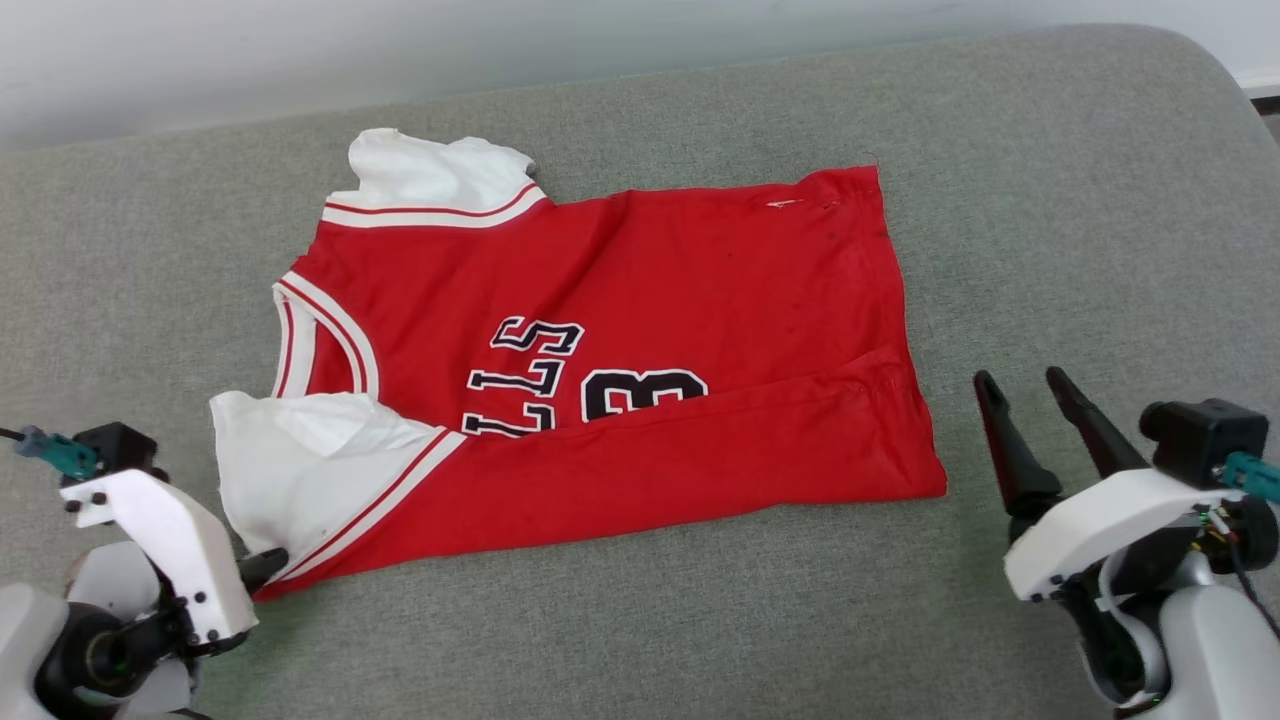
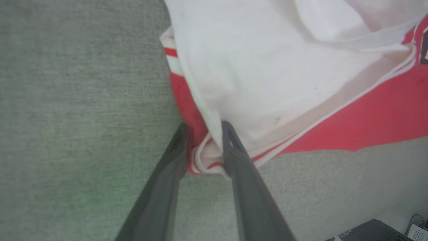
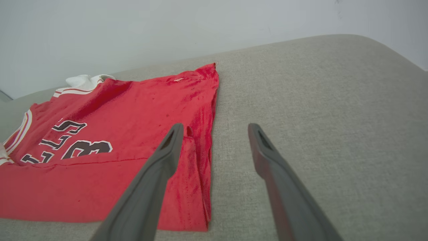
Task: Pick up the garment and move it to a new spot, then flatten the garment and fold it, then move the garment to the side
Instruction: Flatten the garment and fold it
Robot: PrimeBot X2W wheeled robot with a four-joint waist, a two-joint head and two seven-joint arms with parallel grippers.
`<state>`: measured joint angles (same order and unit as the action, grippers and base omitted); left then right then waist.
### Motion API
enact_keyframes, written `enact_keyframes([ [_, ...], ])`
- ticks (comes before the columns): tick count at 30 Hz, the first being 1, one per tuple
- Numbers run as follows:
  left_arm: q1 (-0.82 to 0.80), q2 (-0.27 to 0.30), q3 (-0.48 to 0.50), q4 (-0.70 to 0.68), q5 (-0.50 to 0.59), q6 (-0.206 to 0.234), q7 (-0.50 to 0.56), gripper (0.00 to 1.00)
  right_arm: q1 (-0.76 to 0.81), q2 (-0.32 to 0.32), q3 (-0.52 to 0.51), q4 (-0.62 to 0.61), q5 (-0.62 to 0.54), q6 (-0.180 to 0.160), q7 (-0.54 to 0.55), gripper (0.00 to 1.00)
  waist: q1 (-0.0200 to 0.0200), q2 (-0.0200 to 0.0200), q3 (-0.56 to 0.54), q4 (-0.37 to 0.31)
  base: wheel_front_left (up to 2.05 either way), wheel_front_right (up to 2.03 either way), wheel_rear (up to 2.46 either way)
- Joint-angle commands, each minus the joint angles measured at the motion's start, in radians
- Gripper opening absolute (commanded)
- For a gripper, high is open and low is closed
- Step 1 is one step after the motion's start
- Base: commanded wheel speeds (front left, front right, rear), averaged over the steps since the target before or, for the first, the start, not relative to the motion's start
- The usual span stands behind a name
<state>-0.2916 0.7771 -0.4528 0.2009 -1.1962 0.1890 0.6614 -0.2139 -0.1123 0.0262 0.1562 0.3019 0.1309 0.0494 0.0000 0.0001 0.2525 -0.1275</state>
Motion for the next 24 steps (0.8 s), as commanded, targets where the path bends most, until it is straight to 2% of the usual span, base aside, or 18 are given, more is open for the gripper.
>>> enact_keyframes([
  [1, 0.030, -0.049, -0.033, 0.016, -0.012, -0.013, 0.009, 0.00, 0.008, -0.014, -0.019, 0.003, 0.016, -0.001, 0.027, 1.00, 0.0000, -0.0001, 0.000, 0.001, 0.00, 0.00, 0.00],
  [4, 0.019, -0.053, -0.022, 0.011, -0.010, -0.035, -0.020, 0.00, 0.003, -0.031, -0.047, 0.009, 0.054, 0.000, 0.124, 1.00, 0.0000, -0.0001, -0.006, 0.007, 0.00, 0.00, 0.00],
  [8, -0.008, -0.043, 0.000, -0.013, 0.019, -0.052, -0.076, 0.00, -0.003, -0.064, -0.059, 0.010, 0.087, -0.001, 0.317, 1.00, 0.0000, -0.0001, -0.013, 0.018, 0.00, 0.00, 0.00],
  [11, -0.024, -0.032, 0.013, -0.044, 0.038, -0.057, -0.112, 0.00, -0.022, -0.078, -0.035, 0.001, 0.110, 0.000, 0.472, 1.00, 0.0000, -0.0001, -0.011, 0.029, 0.00, 0.00, 0.00],
  [14, -0.034, -0.024, 0.017, -0.078, 0.061, -0.053, -0.136, 0.00, -0.045, -0.084, -0.007, -0.009, 0.119, -0.001, 0.581, 1.00, 0.0000, -0.0001, -0.001, 0.043, 0.00, 0.00, 0.00],
  [18, -0.046, -0.025, 0.017, -0.115, 0.075, -0.055, -0.147, 0.00, -0.095, -0.076, 0.023, 0.015, 0.116, -0.001, 0.641, 1.00, 0.0000, -0.0001, 0.021, 0.064, 0.00, 0.00, 0.00],
  [24, -0.063, -0.035, 0.005, -0.139, 0.091, -0.064, -0.158, 0.00, -0.147, -0.059, 0.035, 0.140, 0.108, -0.001, 0.694, 1.00, 0.0000, -0.0001, 0.047, 0.097, 0.00, 0.00, 0.00],
])
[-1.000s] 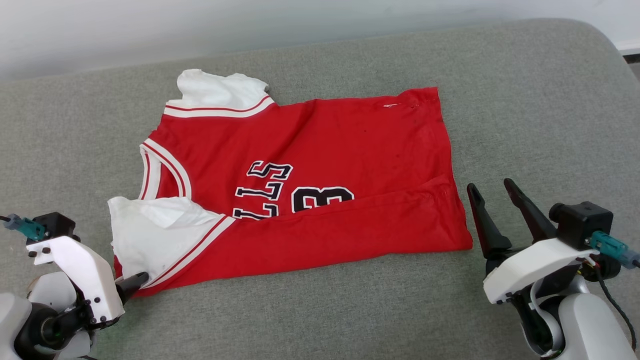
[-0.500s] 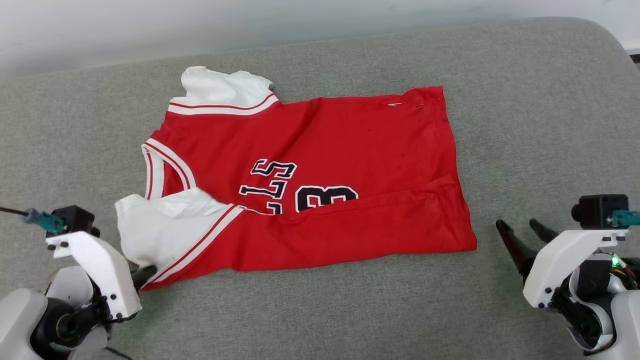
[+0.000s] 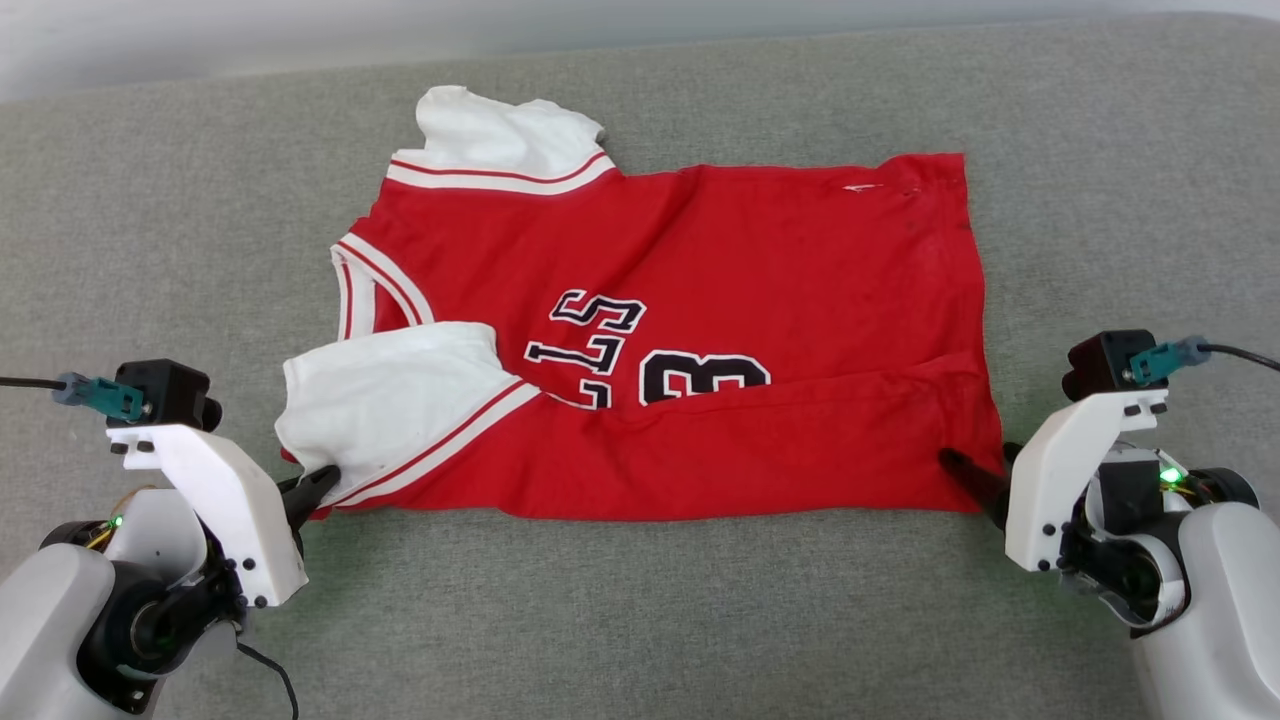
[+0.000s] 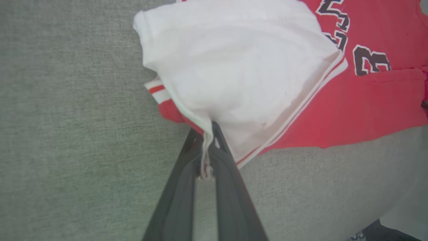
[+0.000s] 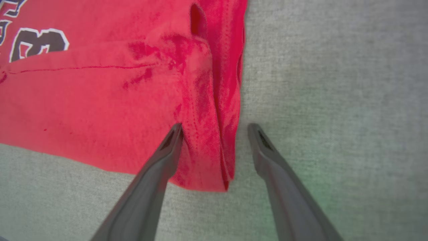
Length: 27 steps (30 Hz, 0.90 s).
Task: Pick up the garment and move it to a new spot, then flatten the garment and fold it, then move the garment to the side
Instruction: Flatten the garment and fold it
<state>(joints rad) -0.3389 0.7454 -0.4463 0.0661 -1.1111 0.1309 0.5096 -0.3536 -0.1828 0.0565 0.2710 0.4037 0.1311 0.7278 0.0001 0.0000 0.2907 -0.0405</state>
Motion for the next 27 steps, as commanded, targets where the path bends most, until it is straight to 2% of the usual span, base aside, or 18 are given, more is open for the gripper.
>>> enact_keyframes([
  [1, -0.015, -0.004, -0.003, -0.003, 0.008, -0.006, -0.009, 0.00, -0.005, 0.015, 0.013, 0.048, 0.010, -0.001, 0.027, 1.00, -0.0001, 0.0000, 0.010, 0.013, 0.00, 0.00, 0.00],
  [3, -0.015, -0.006, -0.006, -0.001, 0.013, -0.008, -0.015, 0.00, -0.007, 0.021, 0.029, 0.081, 0.017, -0.001, 0.037, 1.00, -0.0001, 0.0000, 0.013, 0.018, 0.00, 0.00, 0.00],
  [4, -0.014, -0.008, -0.007, 0.002, 0.014, -0.009, -0.019, 0.00, -0.008, 0.025, 0.038, 0.096, 0.018, 0.000, 0.046, 0.59, -0.0001, 0.0000, 0.014, 0.019, 0.00, 0.00, 0.00],
  [5, -0.012, -0.012, -0.007, 0.004, 0.012, -0.012, -0.021, 0.00, -0.011, 0.028, 0.046, 0.107, 0.020, 0.000, 0.045, 0.23, -0.0001, 0.0000, 0.014, 0.020, 0.00, 0.00, 0.00],
  [6, -0.010, -0.014, -0.008, 0.007, 0.011, -0.015, -0.023, 0.00, -0.013, 0.031, 0.051, 0.116, 0.024, 0.000, 0.047, 0.00, -0.0001, 0.0000, 0.013, 0.021, 0.00, 0.00, 0.00],
  [20, 0.042, -0.061, 0.009, 0.052, -0.005, -0.021, -0.106, 0.00, -0.057, -0.046, 0.074, 0.114, 0.044, 0.000, -0.007, 0.00, -0.0001, 0.0000, -0.080, 0.026, 0.00, 0.00, 0.00],
  [27, 0.126, -0.070, 0.010, 0.048, -0.021, 0.016, -0.128, 0.00, 0.003, -0.067, 0.096, 0.108, 0.071, -0.001, -0.010, 0.00, -0.0001, 0.0000, -0.183, 0.033, 0.00, 0.00, 0.00],
])
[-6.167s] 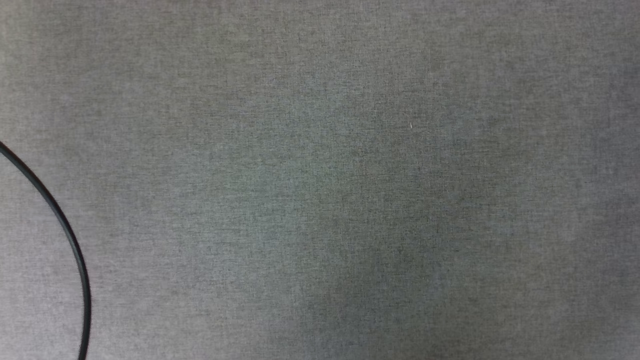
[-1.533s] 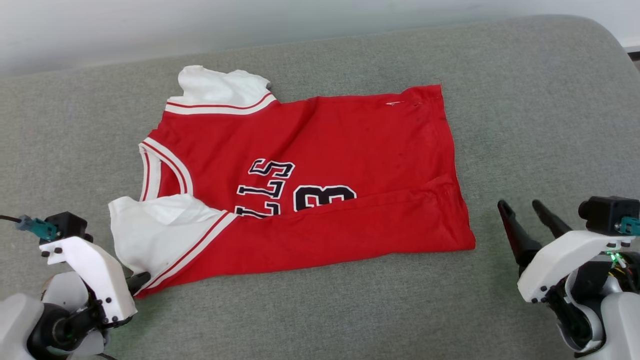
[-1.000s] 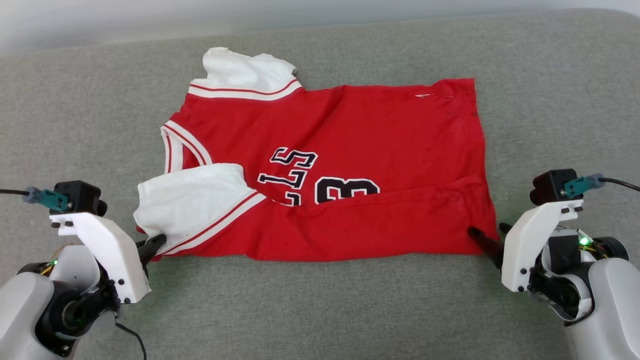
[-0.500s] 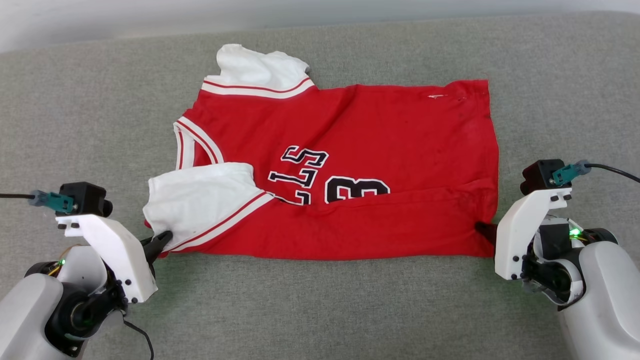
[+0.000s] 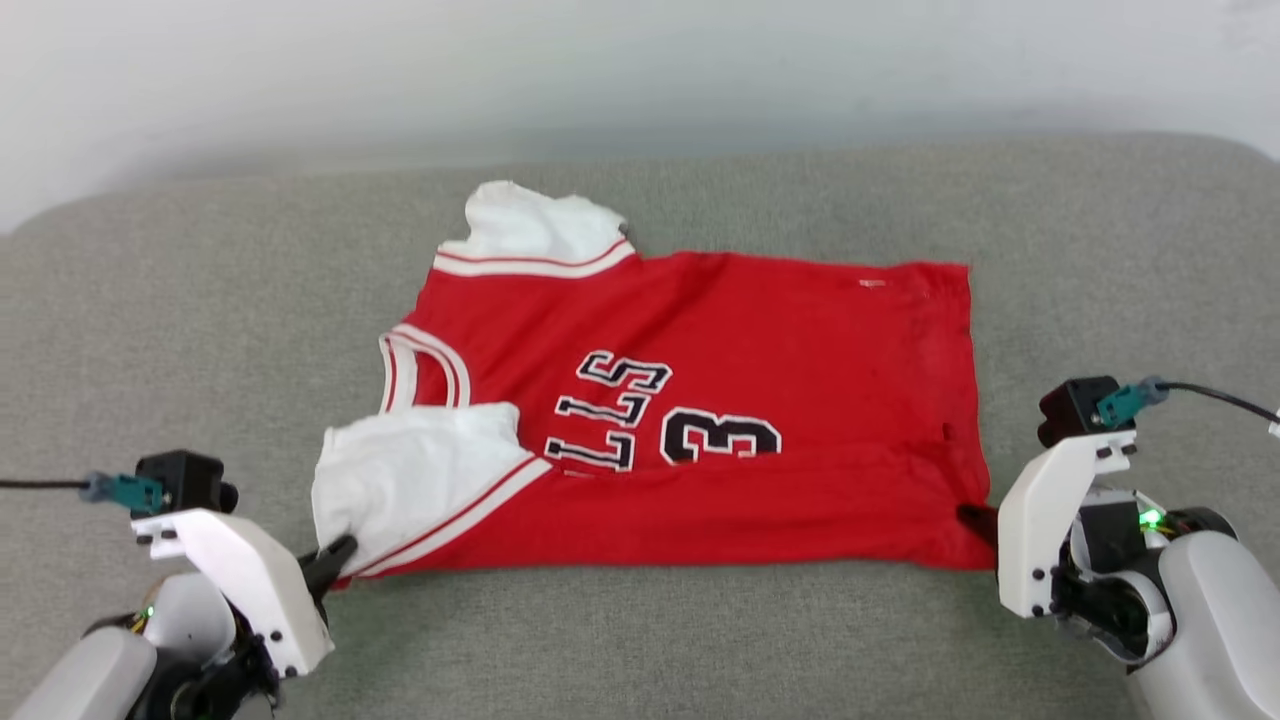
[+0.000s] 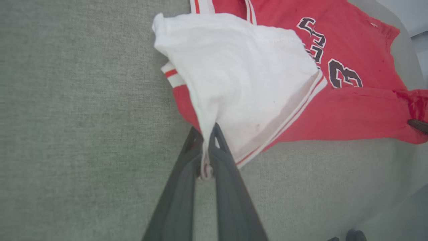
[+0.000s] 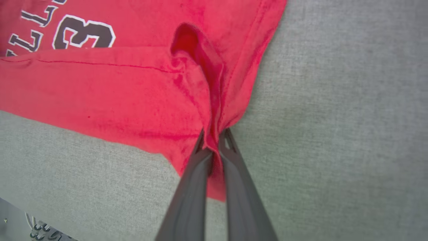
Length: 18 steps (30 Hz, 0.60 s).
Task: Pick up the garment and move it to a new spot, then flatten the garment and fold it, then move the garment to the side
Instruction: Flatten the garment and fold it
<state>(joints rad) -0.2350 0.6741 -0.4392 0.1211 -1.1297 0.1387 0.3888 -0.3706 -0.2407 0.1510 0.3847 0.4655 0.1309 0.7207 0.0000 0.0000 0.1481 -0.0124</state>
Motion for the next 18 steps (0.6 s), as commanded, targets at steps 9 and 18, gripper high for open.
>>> enact_keyframes([
  [9, 0.150, 0.032, 0.013, -0.075, -0.023, 0.061, -0.011, 0.00, 0.122, -0.040, -0.004, -0.068, 0.029, 0.000, 0.028, 0.00, 0.0000, 0.0000, -0.104, 0.013, 0.00, 0.00, 0.00],
  [18, 0.189, -0.031, -0.014, -0.052, -0.047, 0.055, -0.027, 0.00, 0.211, -0.019, -0.028, -0.089, 0.020, 0.000, 0.005, 0.00, 0.0000, 0.0000, -0.098, 0.016, 0.00, 0.00, 0.00],
])
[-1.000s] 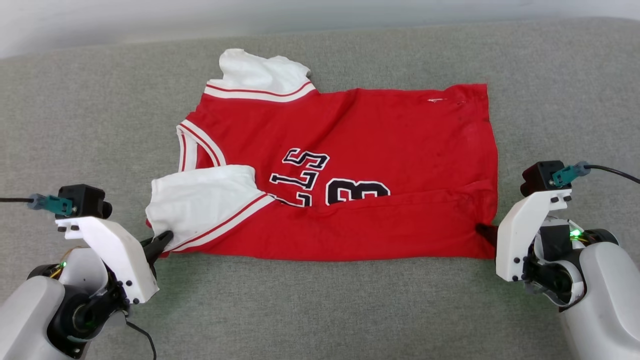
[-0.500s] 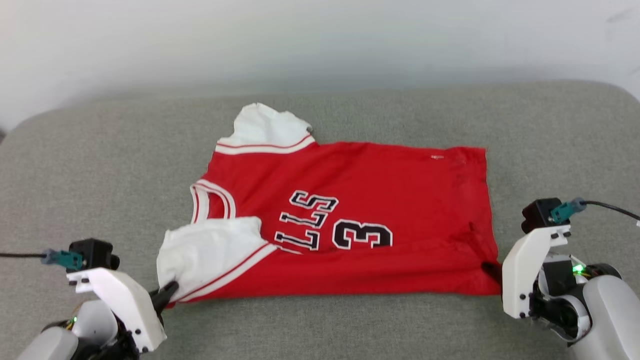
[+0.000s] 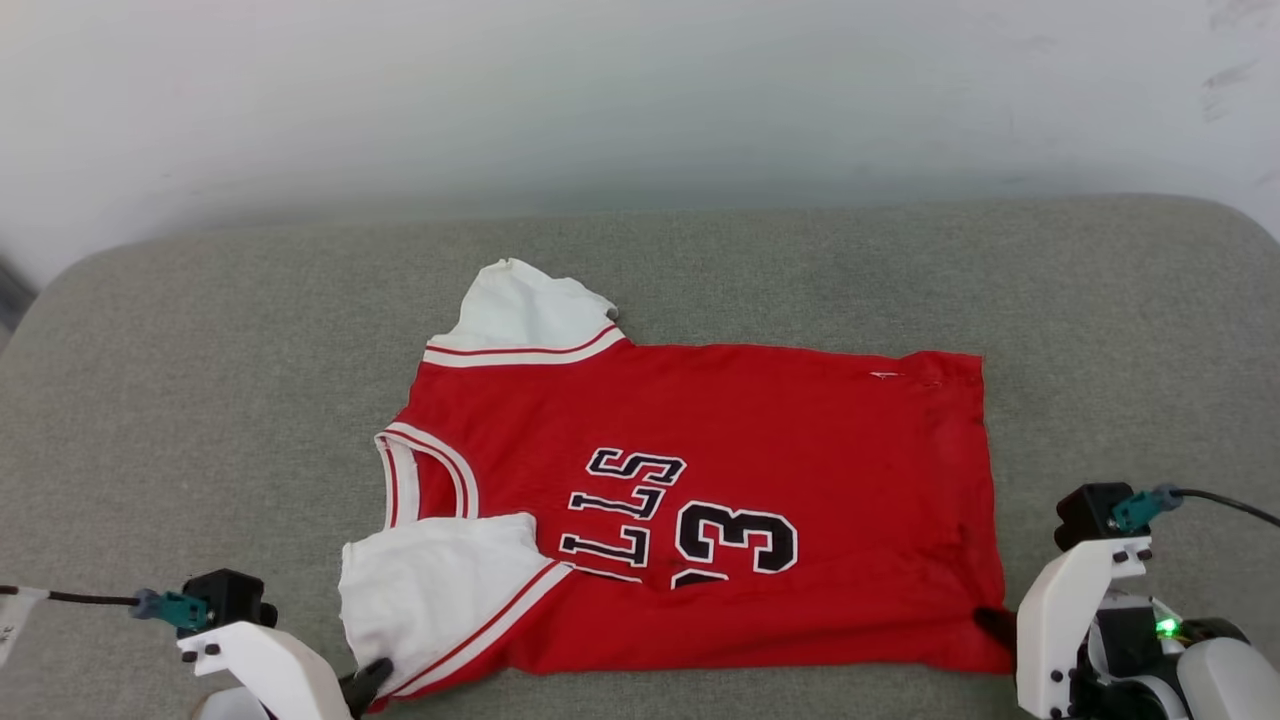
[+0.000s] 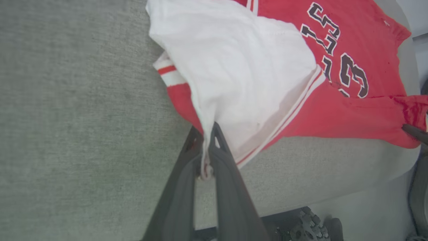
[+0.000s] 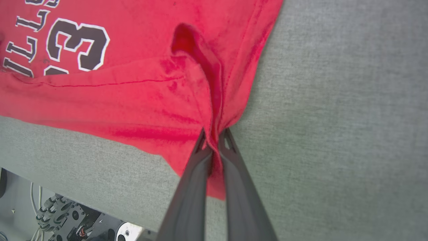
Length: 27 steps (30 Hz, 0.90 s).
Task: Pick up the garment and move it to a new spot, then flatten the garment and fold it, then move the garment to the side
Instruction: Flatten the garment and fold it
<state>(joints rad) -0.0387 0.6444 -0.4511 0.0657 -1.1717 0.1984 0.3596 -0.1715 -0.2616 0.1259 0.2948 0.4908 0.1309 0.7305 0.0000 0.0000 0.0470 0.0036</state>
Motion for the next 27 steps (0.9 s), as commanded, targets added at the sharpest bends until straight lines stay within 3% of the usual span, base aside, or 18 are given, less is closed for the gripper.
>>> enact_keyframes([
  [1, -0.016, -0.010, -0.004, 0.015, -0.009, -0.011, 0.004, 0.36, 0.018, 0.008, -0.006, 0.009, -0.004, 0.000, -0.006, 0.17, 0.0000, 0.0000, 0.005, -0.001, 0.00, 0.00, 0.00],
  [2, -0.027, -0.015, -0.004, 0.029, -0.009, -0.016, 0.001, 1.00, 0.024, 0.009, -0.007, 0.012, -0.002, 0.000, -0.005, 0.44, 0.0000, 0.0000, 0.009, -0.002, 0.00, 0.00, 0.00],
  [3, -0.035, -0.020, -0.004, 0.041, -0.008, -0.023, -0.003, 1.00, 0.023, 0.007, -0.009, 0.009, -0.006, 0.000, -0.018, 1.00, 0.0000, 0.0000, 0.012, -0.003, 0.00, 0.00, 0.00],
  [7, -0.055, -0.023, 0.004, 0.075, 0.003, -0.039, -0.024, 1.00, 0.039, 0.009, -0.004, -0.010, -0.006, 0.000, -0.073, 1.00, 0.0000, 0.0000, 0.019, -0.010, 0.00, 0.00, 0.00],
  [8, -0.068, -0.010, 0.014, 0.074, 0.024, -0.040, -0.053, 1.00, 0.046, 0.007, -0.007, -0.044, -0.027, 0.000, -0.175, 1.00, 0.0000, 0.0000, 0.018, -0.013, 0.00, 0.00, 0.00],
  [17, -0.115, 0.002, 0.059, 0.014, 0.129, 0.001, -0.208, 1.00, 0.057, 0.082, -0.068, -0.152, -0.148, 0.000, -0.561, 1.00, 0.0000, 0.0000, 0.012, -0.031, 0.00, 0.00, 0.00],
  [20, -0.144, -0.015, 0.074, -0.013, 0.169, 0.009, -0.285, 1.00, 0.039, 0.100, -0.075, -0.183, -0.186, 0.000, -0.621, 1.00, 0.0000, 0.0000, 0.025, -0.046, 0.00, 0.00, 0.00],
  [27, -0.259, -0.014, 0.109, -0.030, 0.254, 0.002, -0.413, 1.00, -0.010, 0.134, -0.094, -0.284, -0.232, 0.000, -0.651, 1.00, 0.0000, 0.0000, 0.111, -0.091, 0.00, 0.00, 0.00],
])
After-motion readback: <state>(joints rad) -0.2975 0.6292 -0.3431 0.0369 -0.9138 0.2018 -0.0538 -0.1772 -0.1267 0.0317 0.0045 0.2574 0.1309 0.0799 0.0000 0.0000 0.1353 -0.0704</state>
